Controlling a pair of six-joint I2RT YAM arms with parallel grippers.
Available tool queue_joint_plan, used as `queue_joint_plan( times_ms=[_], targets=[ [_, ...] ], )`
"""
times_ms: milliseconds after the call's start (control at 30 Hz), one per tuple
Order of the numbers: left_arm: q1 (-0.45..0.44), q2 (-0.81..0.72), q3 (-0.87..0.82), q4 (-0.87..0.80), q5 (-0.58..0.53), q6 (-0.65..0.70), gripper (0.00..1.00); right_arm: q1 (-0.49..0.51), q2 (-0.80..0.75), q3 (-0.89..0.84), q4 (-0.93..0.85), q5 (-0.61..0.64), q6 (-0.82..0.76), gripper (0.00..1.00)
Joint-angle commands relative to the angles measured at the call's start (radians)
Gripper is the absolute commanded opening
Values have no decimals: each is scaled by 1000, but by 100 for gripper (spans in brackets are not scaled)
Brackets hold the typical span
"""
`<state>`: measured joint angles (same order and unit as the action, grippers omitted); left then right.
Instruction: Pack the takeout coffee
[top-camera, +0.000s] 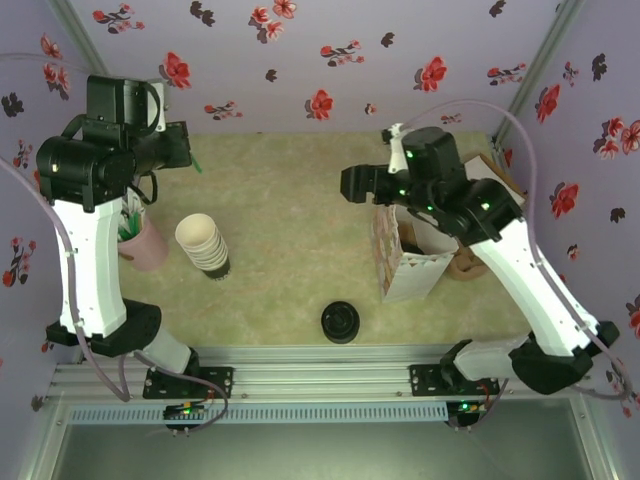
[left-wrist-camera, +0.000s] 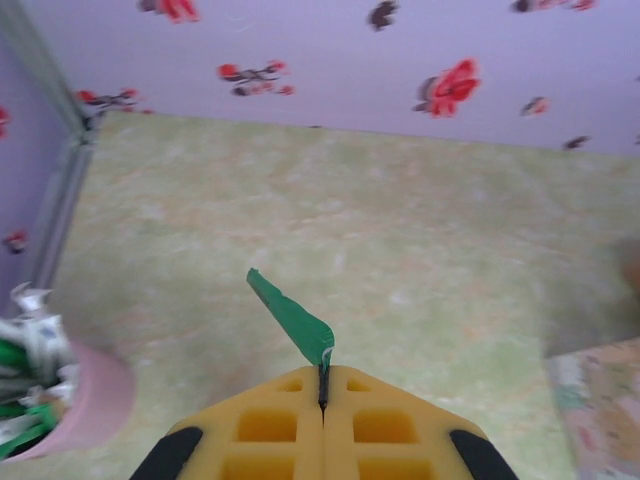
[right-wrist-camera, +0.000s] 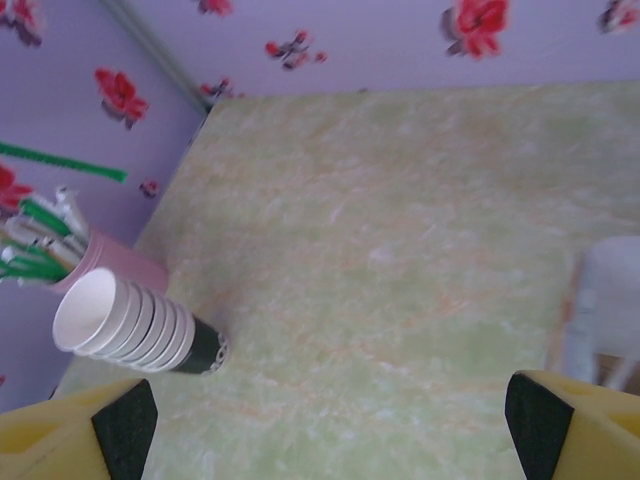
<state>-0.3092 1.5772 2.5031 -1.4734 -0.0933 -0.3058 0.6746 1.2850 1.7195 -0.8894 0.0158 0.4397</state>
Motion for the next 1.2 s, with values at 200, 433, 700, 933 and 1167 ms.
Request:
queue_joint_plan(
  times_ms=[200,433,700,933,1167],
  targets=[
    [-161,-12,38,168,297,-98,0,-102,-156,-54,-100,278,49,96],
    [-375,-12,38,324,325,-126,0,-231,-241,-91,-142,351,54,97],
    [-538,90,84,426,326,-127,0,-367,-270,-132,-168,310,68,97],
    [-616,218,135,433,321,-122,0,-424,-298,-176,-168,253,74,98],
    [-642,358,138,408,268,-112,0,-460,-315,-206,-162,223,75,98]
  ],
)
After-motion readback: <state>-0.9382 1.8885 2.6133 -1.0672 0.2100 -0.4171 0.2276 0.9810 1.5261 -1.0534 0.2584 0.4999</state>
